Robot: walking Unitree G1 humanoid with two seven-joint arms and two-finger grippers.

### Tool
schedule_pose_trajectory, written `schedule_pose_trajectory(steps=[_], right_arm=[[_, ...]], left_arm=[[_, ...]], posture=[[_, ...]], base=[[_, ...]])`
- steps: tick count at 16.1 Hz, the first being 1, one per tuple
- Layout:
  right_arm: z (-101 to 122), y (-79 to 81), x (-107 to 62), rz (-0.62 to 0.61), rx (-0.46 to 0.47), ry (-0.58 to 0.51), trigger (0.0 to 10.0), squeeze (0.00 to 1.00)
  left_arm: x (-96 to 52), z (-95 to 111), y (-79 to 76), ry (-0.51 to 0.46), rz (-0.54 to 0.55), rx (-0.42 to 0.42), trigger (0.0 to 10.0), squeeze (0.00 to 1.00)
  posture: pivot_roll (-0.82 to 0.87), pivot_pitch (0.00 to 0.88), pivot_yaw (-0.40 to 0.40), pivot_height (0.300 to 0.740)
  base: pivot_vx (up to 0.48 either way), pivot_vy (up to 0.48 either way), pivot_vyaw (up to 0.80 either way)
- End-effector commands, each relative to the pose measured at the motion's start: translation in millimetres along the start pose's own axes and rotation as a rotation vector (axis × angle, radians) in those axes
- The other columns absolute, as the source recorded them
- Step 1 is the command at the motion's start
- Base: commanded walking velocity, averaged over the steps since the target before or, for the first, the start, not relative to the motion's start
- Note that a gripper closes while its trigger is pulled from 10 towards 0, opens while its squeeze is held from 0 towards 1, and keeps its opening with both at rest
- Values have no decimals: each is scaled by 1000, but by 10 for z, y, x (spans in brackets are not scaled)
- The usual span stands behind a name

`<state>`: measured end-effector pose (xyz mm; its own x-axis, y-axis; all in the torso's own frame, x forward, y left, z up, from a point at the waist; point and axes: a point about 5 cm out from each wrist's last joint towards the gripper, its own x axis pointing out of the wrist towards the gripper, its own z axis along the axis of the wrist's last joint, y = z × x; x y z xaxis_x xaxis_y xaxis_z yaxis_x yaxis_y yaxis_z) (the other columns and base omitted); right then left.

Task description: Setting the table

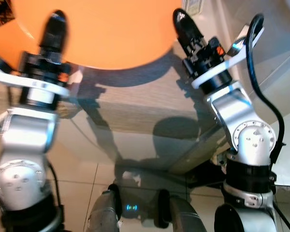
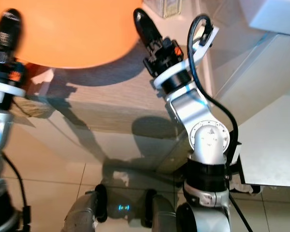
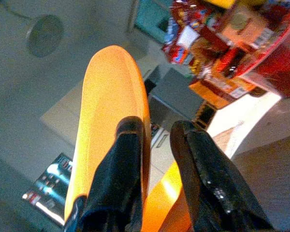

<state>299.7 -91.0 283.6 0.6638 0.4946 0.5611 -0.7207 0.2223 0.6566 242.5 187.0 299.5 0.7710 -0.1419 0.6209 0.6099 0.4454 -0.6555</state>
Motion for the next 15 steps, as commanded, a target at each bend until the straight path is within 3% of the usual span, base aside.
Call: schedule_pose_trajectory(steps=[1, 3, 4, 5, 6, 7, 8, 9, 11, 13, 15], right_arm=[[16, -85, -101, -34, -27, -1, 10000, 1000], [-87, -136, -217, -19, -71, 62, 10000, 1000], [-205, -157, -274, -19, -150, 147, 10000, 996], [-304, -146, -312, 7, -207, 226, 10000, 0], [-393, -133, -334, 27, -281, 290, 10000, 0], [-429, -134, -334, 35, -297, 309, 10000, 0], [-477, -129, -342, 62, -343, 342, 10000, 0], [-508, -116, -327, 88, -376, 348, 10000, 0], [-550, -72, -303, 135, -401, 351, 10000, 0], [-574, -95, -311, 146, -399, 334, 10000, 0], [-570, -190, -348, 96, -413, 320, 10000, 0]], left_arm=[[-71, 239, -173, -102, -104, 37, 0, 0], [-202, 453, -191, -133, -103, 189, 0, 0], [-287, 551, -184, -127, -67, 319, 4588, 0], [-354, 590, -142, -77, -14, 466, 10000, 0], [-412, 580, -96, -28, 41, 567, 10000, 0], [-441, 513, -59, 30, 76, 639, 10000, 0], [-448, 381, -45, 87, 93, 652, 10000, 0], [-448, 199, -33, 111, 96, 622, 10000, 0], [-457, 34, 24, 95, 104, 507, 10000, 0], [-439, -25, 96, 62, 109, 468, 10000, 0], [-417, -38, 184, 51, 120, 481, 10000, 0]], posture=[[-55, 162, -28, 740], [-52, 156, -26, 740], [-51, 155, -26, 740], [-45, 153, -27, 740], [-43, 153, -27, 740], [-35, 148, -30, 740], [-33, 146, -31, 740], [-28, 134, -31, 740], [-32, 119, -30, 740], [-37, 82, -32, 740], [-44, 71, -31, 740]], base=[[0, 0, 0], [0, 0, 0], [0, 0, 0], [0, 0, 0], [0, 0, 0], [0, 0, 0], [0, 0, 0], [0, 0, 0], [0, 0, 0], [0, 0, 0], [0, 0, 0]])
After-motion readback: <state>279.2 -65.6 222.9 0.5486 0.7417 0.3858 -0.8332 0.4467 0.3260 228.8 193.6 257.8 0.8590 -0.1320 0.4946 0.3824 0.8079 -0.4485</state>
